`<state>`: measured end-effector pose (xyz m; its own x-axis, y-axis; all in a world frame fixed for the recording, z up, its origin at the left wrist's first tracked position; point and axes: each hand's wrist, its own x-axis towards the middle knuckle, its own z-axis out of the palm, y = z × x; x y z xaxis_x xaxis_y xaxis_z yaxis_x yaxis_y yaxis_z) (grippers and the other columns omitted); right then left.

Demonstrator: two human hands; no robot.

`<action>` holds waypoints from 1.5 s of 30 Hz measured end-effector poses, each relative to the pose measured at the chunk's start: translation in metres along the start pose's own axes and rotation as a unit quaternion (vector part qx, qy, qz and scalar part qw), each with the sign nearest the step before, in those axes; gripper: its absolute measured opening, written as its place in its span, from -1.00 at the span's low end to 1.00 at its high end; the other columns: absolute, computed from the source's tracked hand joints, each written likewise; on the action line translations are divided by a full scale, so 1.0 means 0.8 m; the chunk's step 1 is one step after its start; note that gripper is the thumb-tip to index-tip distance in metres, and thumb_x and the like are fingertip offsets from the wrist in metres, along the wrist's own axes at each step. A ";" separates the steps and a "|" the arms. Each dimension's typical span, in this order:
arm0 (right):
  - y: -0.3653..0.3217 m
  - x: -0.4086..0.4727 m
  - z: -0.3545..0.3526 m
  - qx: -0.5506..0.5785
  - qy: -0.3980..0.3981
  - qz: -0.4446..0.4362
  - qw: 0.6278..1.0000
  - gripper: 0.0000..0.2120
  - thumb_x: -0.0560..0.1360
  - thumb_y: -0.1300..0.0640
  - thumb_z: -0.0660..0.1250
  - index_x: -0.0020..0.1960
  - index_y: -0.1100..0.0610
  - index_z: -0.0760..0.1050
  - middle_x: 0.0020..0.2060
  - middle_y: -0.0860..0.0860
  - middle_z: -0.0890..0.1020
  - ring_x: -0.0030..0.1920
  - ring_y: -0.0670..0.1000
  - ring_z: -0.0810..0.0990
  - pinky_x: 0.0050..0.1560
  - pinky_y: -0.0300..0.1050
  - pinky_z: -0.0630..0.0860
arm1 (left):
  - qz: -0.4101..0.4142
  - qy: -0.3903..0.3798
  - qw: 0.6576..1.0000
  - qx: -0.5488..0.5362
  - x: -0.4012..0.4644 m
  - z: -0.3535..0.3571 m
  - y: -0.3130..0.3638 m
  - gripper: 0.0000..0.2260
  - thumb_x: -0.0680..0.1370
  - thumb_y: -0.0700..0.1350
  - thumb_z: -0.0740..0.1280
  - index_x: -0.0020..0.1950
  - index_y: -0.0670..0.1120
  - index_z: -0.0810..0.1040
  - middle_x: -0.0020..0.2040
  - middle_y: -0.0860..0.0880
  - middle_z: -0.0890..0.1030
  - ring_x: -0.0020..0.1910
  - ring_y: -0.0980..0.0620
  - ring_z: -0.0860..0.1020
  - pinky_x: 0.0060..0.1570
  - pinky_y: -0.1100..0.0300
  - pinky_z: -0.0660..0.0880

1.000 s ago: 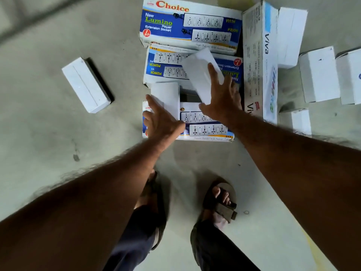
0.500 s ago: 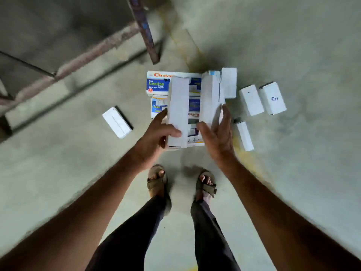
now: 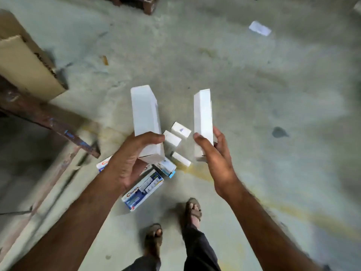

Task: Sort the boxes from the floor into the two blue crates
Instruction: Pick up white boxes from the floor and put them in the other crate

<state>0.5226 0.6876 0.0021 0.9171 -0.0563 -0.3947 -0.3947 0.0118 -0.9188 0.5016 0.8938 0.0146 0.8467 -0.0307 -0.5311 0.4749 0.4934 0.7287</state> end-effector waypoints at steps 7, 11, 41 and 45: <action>-0.067 -0.134 -0.165 0.083 0.170 -0.076 0.979 -0.36 0.36 -0.27 0.47 0.40 -0.25 0.39 0.18 -0.16 0.62 0.08 -0.21 0.64 -0.11 -0.24 0.61 | -0.046 -0.136 0.985 0.096 -0.074 0.195 -0.004 -0.64 0.26 -0.08 0.55 0.05 -0.06 0.73 -0.06 -0.11 0.67 -0.10 -0.06 0.64 -0.12 0.09 0.55; -0.081 -0.210 -0.264 0.145 0.272 -0.104 0.945 -0.35 0.37 -0.27 0.49 0.40 -0.28 0.37 0.24 -0.19 0.60 0.17 -0.20 0.63 -0.11 -0.32 0.58 | -0.076 -0.266 0.954 0.117 -0.122 0.320 -0.037 -0.69 0.34 -0.16 0.52 0.08 -0.08 0.74 0.04 -0.09 0.71 -0.03 -0.04 0.68 -0.07 0.12 0.60; -0.009 -0.683 -0.982 0.190 0.710 -0.157 0.659 -0.34 0.41 -0.40 0.44 0.43 -0.22 0.39 0.18 -0.22 0.64 0.07 -0.21 0.66 0.04 -0.10 0.59 | -0.077 -0.674 0.668 0.307 -0.484 1.092 -0.588 -0.41 0.31 0.11 0.59 0.30 -0.02 0.60 0.07 -0.07 0.74 -0.02 -0.01 0.72 -0.20 0.10 0.60; -0.009 -0.691 -1.063 0.205 0.748 -0.139 0.615 -0.26 0.40 -0.41 0.43 0.48 -0.19 0.34 0.21 -0.20 0.62 -0.01 -0.26 0.67 -0.03 -0.14 0.57 | -0.095 -0.703 0.625 0.326 -0.490 1.170 -0.640 -0.31 0.27 0.22 0.61 0.35 0.04 0.56 0.12 -0.04 0.73 0.05 0.00 0.72 -0.20 0.17 0.62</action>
<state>-0.0294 -0.1304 0.2363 -0.2545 -0.9657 -0.0512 0.0948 0.0278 -0.9951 0.1508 -0.1604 0.2540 -0.0848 -0.9943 -0.0645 0.2074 -0.0809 0.9749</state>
